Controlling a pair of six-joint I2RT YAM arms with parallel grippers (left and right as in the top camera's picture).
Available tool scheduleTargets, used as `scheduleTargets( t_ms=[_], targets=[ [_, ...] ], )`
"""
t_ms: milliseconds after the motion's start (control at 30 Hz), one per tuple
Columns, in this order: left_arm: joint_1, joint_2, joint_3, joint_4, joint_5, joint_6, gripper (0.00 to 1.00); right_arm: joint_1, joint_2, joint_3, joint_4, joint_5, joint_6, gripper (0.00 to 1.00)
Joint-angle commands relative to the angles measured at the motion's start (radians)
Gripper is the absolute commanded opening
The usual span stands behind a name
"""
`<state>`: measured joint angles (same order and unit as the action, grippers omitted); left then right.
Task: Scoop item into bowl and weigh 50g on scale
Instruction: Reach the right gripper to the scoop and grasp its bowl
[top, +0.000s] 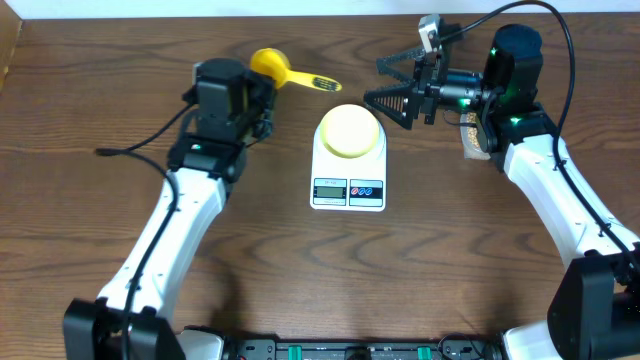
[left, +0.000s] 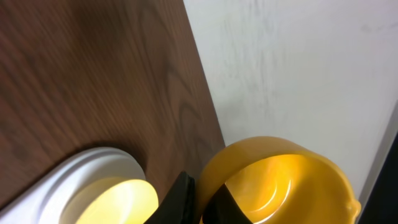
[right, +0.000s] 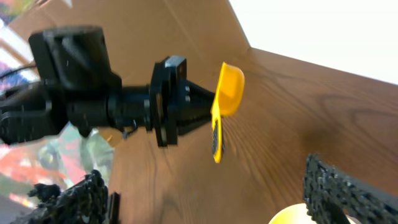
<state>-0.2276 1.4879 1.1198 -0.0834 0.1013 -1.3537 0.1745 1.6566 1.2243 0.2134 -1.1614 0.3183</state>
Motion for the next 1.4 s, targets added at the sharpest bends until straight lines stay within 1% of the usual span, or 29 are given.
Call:
scheduleTargets(
  t_ms=[0, 33, 100, 133, 200, 333, 467, 600, 733, 800, 900, 1067, 1367],
  targets=[
    [-0.038, 0.04, 0.004, 0.044, -0.02, -0.014, 0.08, 0.007, 0.013, 0.022, -0.018, 0.067, 0.07, 0.86],
    [-0.045, 0.047, 0.004, 0.061, -0.021, -0.013, 0.08, 0.011, 0.013, 0.022, -0.041, 0.105, 0.083, 0.81],
    [-0.061, 0.063, 0.004, 0.099, -0.021, -0.013, 0.08, 0.023, 0.013, 0.022, -0.082, 0.183, 0.106, 0.67],
    [-0.066, 0.069, 0.004, 0.114, -0.02, -0.013, 0.08, 0.029, 0.013, 0.022, -0.099, 0.223, 0.123, 0.64],
    [-0.078, 0.076, 0.004, 0.136, -0.02, -0.014, 0.08, 0.049, 0.013, 0.022, -0.113, 0.282, 0.151, 0.63],
    [-0.098, 0.077, 0.004, 0.142, -0.02, -0.014, 0.08, 0.093, 0.014, 0.022, -0.097, 0.315, 0.152, 0.63],
    [-0.108, 0.077, 0.004, 0.142, -0.013, -0.014, 0.08, 0.13, 0.014, 0.022, -0.097, 0.36, 0.151, 0.6],
    [-0.114, 0.077, 0.004, 0.142, 0.008, -0.014, 0.08, 0.137, 0.014, 0.022, -0.098, 0.371, 0.145, 0.54],
    [-0.117, 0.077, 0.004, 0.142, 0.034, -0.014, 0.08, 0.137, 0.014, 0.022, -0.098, 0.375, 0.144, 0.44],
    [-0.117, 0.077, 0.004, 0.142, 0.042, -0.014, 0.07, 0.137, 0.014, 0.022, -0.098, 0.374, 0.144, 0.41],
    [-0.117, 0.077, 0.004, 0.142, 0.044, -0.019, 0.08, 0.138, 0.014, 0.022, -0.102, 0.374, 0.138, 0.4],
    [-0.117, 0.077, 0.004, 0.141, 0.084, -0.055, 0.08, 0.154, 0.014, 0.022, -0.106, 0.378, 0.106, 0.34],
    [-0.119, 0.077, 0.004, 0.13, 0.103, -0.055, 0.08, 0.154, 0.014, 0.022, -0.121, 0.39, 0.103, 0.31]
  ],
)
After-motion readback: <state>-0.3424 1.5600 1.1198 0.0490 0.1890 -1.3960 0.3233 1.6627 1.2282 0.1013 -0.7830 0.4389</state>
